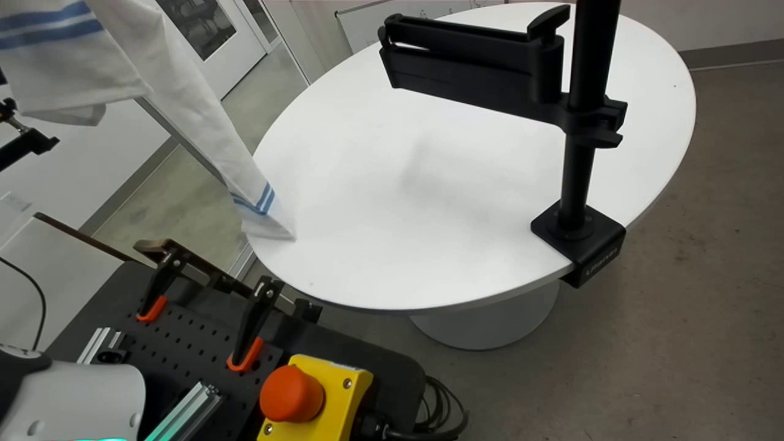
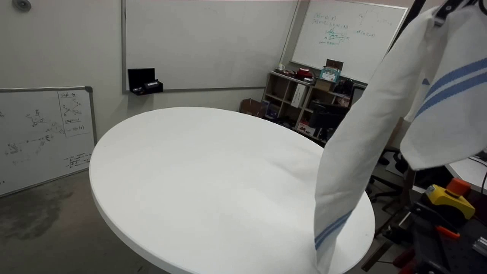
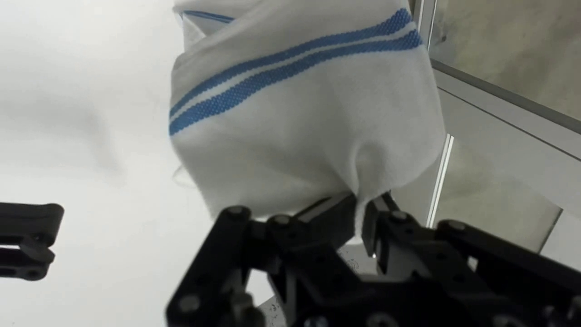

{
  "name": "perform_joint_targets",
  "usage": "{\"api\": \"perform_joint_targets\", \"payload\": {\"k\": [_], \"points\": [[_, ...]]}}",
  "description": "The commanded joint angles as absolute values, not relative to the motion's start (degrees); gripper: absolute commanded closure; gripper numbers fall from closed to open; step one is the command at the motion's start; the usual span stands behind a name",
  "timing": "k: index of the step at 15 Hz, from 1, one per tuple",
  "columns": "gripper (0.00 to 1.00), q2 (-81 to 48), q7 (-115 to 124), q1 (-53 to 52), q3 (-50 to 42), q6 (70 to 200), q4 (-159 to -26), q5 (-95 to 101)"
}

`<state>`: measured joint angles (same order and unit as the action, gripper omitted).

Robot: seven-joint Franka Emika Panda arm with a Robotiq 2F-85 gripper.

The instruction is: Take the white cloth from the black hanger and place it on the table

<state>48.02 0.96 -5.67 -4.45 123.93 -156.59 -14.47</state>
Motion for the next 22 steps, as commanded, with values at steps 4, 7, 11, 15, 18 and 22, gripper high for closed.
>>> {"api": "perform_joint_targets", "payload": {"k": [4,7,11,15,18,22], "points": [[0.98,43.9,0.9,-2.3,-3.0,125.8,-157.5,-13.2],[0.98,40.1,1.2,-1.3,-2.4,128.4,-157.7,-12.6],[0.98,33.7,1.0,-1.1,-2.0,135.9,-158.2,-12.1],[0.98,27.0,1.3,-0.9,-1.4,143.2,-157.8,-10.8],[0.98,22.3,2.0,-0.3,-0.9,148.4,-157.3,-8.7],[0.98,16.5,3.4,1.2,-0.3,155.3,-156.2,-5.5]]}}
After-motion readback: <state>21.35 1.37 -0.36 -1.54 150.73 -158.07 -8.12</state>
